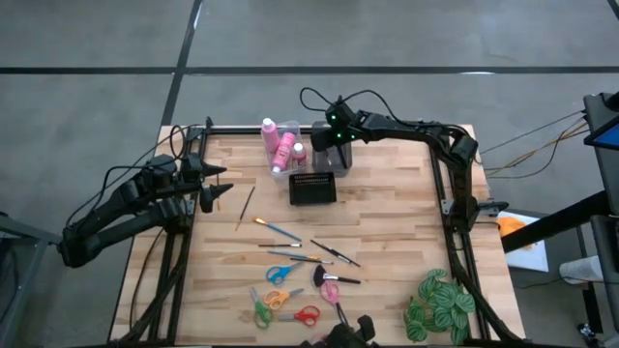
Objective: Pick & Place Paint Supplies
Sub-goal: Put the black paint brush into the gray bin
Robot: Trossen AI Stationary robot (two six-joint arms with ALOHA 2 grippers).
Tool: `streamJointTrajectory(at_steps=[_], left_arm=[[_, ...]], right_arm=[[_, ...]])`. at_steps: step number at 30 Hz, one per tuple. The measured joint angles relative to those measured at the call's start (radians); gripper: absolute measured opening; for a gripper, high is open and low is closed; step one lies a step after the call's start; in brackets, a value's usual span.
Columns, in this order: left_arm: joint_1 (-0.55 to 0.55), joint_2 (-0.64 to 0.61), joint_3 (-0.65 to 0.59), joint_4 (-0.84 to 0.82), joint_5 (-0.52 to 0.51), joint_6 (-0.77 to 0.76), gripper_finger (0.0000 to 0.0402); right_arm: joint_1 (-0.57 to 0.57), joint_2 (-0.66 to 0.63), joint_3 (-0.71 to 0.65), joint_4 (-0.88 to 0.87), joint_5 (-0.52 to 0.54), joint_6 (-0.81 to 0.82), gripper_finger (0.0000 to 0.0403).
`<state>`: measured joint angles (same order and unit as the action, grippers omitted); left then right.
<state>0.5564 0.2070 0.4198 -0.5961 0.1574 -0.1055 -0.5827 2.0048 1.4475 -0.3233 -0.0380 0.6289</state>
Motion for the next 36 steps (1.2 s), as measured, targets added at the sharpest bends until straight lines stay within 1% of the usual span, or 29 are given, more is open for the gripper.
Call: streamJointTrajectory(at_steps=[4, 7, 36], left_arm=[[0.0, 0.0, 0.0, 0.0, 0.0, 0.0, 0.0311], [0.0, 0.0, 0.0, 0.0, 0.0, 0.0, 0.0311], [0.0, 0.0, 0.0, 0.0, 0.0, 0.0, 0.0311]], right_arm=[[0.0, 0.0, 0.0, -0.001, 0.0, -0.003, 0.0087], [0.0, 0.0, 0.0, 0.0, 0.0, -0.007, 0.0097], [0.0, -0.002, 0.003, -0.001, -0.016, -0.059, 0.0098]])
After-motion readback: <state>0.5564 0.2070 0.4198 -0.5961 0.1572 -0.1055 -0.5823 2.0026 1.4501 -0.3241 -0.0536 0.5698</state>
